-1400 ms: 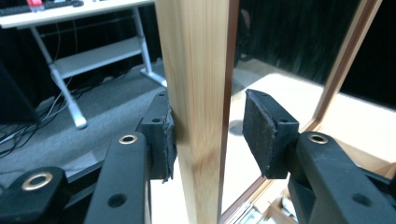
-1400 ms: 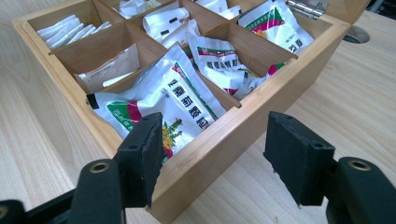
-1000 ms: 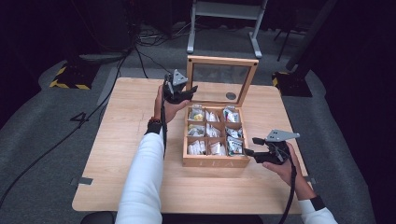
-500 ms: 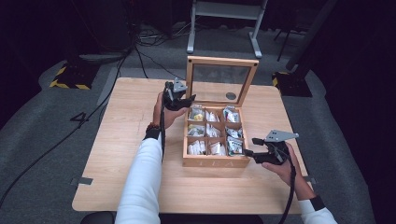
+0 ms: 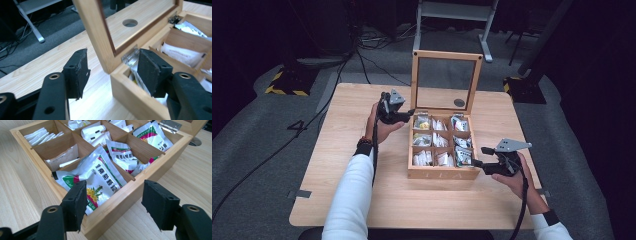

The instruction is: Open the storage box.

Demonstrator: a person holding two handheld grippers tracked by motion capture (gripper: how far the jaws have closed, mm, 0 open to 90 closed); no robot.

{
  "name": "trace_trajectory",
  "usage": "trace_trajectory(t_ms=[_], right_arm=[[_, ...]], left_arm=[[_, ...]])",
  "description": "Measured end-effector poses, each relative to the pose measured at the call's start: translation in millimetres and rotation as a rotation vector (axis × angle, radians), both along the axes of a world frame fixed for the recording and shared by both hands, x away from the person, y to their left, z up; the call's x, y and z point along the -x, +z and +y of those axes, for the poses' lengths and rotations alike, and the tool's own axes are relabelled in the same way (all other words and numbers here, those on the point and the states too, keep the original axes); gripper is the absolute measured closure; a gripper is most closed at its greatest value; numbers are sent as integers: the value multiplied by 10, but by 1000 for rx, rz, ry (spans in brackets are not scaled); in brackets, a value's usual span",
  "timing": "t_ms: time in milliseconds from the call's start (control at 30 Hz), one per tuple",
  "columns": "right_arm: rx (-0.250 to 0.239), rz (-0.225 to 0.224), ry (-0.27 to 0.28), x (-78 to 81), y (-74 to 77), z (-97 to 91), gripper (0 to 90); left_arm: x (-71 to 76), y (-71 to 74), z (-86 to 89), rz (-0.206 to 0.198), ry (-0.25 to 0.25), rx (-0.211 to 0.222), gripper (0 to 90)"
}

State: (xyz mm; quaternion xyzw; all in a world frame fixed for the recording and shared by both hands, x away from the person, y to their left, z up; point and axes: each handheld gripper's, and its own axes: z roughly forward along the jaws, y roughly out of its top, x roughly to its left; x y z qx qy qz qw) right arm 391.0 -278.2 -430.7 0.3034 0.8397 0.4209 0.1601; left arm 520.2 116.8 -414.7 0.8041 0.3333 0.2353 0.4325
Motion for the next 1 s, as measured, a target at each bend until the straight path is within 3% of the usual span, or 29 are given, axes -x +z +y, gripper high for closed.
trace_trajectory(t_ms=[367, 600, 800, 1000], right_arm=[[-2, -11, 25, 11, 36, 140, 354], [5, -27, 40, 19, 47, 275, 364], [21, -27, 28, -31, 41, 379, 370], [44, -18, 11, -105, 6, 479, 369]], left_arm=[[242, 4, 160, 3, -19, -48, 328], [485, -116, 164, 24, -68, -121, 298], [659, -208, 185, 45, -100, -159, 278], [809, -293, 265, 60, -90, -180, 279]])
